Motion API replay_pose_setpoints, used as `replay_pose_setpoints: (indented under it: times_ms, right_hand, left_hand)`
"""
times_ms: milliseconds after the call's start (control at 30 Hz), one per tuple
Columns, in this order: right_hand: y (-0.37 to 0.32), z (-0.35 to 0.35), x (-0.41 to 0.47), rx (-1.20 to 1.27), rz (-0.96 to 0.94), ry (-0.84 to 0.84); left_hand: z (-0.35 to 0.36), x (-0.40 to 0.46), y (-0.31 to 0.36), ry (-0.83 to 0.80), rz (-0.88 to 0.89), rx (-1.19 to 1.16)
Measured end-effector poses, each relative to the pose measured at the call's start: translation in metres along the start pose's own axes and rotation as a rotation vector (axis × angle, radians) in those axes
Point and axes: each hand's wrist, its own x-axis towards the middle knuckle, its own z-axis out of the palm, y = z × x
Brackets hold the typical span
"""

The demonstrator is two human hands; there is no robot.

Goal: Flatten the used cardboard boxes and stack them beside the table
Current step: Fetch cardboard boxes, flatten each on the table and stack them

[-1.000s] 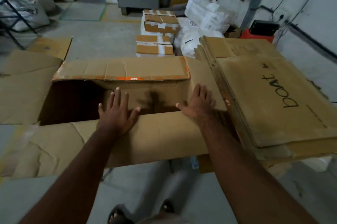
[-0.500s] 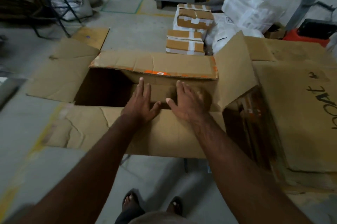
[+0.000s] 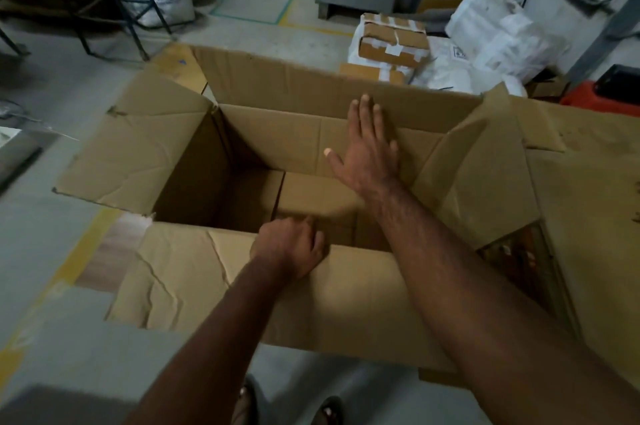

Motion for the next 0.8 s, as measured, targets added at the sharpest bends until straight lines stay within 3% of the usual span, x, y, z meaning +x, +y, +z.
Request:
replay_pose_setpoints:
  times_ms: [67, 300, 467, 800]
  right_hand:
    - [0.004, -0.008, 0.036, -0.065, 0.007, -0.031]
    - [0.020, 0.027, 0.113, -0.091, 0.143, -0.383]
    - [0.017, 0.044, 0.116, -0.117, 0.147, -0.357]
    - [0.011, -0.005, 0.056, 0.095, 0.099, -0.228]
  left_hand:
    - [-0.003, 0.003, 0.000, -0.018, -0.001, -0.002]
    - [-0.005, 0.012, 0.000, -0.063, -0.006, -0.018]
    - [-0.007, 0.018, -0.004, -0.118, -0.011, -0.068]
    - [-0.014, 0.026, -0.004, -0.159, -0.018, 0.037]
